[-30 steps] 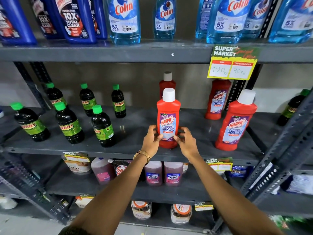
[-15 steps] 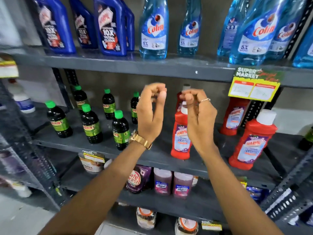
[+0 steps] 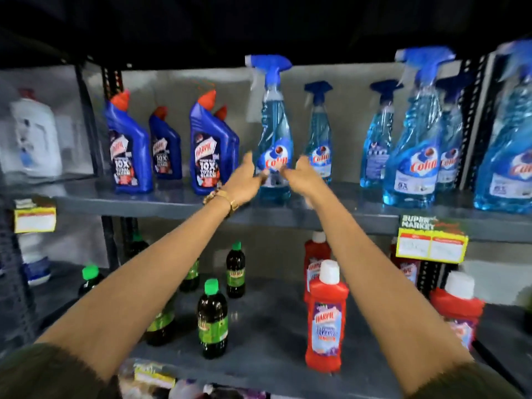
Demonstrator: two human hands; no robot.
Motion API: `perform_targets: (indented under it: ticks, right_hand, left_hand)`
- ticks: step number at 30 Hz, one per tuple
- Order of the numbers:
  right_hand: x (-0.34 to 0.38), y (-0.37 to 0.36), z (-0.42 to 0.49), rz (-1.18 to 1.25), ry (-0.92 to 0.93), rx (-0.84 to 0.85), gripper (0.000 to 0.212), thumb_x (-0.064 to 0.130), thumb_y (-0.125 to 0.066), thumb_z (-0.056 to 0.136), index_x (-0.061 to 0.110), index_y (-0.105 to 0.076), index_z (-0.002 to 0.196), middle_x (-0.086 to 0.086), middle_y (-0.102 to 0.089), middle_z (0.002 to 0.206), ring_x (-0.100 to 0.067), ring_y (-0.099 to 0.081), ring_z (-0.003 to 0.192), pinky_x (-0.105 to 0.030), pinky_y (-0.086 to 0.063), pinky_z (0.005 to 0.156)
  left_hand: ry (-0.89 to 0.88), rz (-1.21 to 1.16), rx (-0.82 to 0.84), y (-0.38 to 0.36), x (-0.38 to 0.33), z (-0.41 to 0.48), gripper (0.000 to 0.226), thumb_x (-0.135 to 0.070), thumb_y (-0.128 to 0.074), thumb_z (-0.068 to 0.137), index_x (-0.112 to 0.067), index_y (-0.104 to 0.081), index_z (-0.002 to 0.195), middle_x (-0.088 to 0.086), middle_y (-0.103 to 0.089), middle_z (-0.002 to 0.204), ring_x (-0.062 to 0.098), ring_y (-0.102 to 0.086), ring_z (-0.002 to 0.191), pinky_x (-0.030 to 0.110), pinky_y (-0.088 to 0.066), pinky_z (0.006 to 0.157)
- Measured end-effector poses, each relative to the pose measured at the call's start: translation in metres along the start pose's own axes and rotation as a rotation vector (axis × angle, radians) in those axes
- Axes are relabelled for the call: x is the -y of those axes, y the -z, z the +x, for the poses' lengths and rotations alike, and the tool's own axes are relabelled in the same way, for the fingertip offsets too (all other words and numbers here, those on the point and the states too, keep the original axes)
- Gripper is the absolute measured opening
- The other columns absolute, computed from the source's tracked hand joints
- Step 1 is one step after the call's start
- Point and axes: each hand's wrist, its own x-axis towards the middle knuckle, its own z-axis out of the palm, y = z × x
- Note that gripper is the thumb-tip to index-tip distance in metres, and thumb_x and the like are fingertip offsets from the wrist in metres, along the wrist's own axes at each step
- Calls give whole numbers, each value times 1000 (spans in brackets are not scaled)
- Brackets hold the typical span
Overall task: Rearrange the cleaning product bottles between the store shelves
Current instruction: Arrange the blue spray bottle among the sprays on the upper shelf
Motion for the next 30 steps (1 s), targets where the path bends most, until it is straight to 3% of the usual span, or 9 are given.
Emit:
perform_targets:
  ticks: [3,5,8,11,15,21,26,30]
  right_hand:
    - [-7,-7,1,-7,-30,37,43,24,-53,93,-3,-40,124,-20,-55,129,-27,-53,108,-39,-43,94]
    - [-13,-7,3,-18,-41,40,40,21,-55,91,-3,-42,120,-23,-57,127,-34,-55,113,-46,-44,99]
    - [-17,1,3,-41,-47,41,39,18,-58,90,-2,-44,121,-21,-59,124,-33,-55,115,-46,-44,101]
    - [-25,17,1,-20,-50,21,41,16,-59,89,5,-45,125,-15,-59,126,-29,-55,117,-44,-43,104]
    - [-42,45,2,36,-65,-1,43,16,-61,87,11,-46,126,-11,-61,127,-26,-57,117,-46,-45,105]
    - [-53,65,-2,105,-85,-70,35,12,-59,89,7,-46,122,-13,-61,124,-26,-59,114,-45,-48,102]
    - [-61,66,0,73,-48,-133,33,12,-53,92,6,-43,123,-9,-62,119,-23,-59,107,-38,-50,94]
    - [-66,61,5,51,-20,-138,33,8,-47,92,9,-39,124,-11,-56,126,-24,-56,114,-45,-48,101]
  left_hand:
    - [-32,22,15,-2,10,7,50,-14,-53,93,-5,-30,137,15,-52,135,30,-51,124,22,-33,87]
    - [-45,9,-10,-3,16,12,47,-8,-55,90,-6,-35,132,15,-55,132,29,-52,122,22,-33,87]
    - [-52,-18,-13,-6,14,11,44,-7,-56,89,-8,-38,129,12,-57,128,25,-53,118,22,-34,86]
    - [-75,-43,27,-18,6,11,46,-9,-56,89,-9,-36,131,8,-57,125,20,-53,113,22,-36,85]
    - [-91,-60,70,-38,-11,13,59,-10,-60,87,-18,-31,138,9,-59,131,27,-55,120,34,-42,98]
    - [-80,-45,122,-56,-28,15,63,-10,-60,87,-22,-27,139,8,-60,130,27,-61,110,38,-48,93]
    - [-85,-88,140,-64,-32,16,62,-8,-59,88,-23,-27,139,5,-59,128,18,-60,94,30,-48,84]
    - [-86,-168,150,-65,-29,12,66,-11,-58,90,-31,-24,144,-8,-52,120,14,-59,108,26,-46,89]
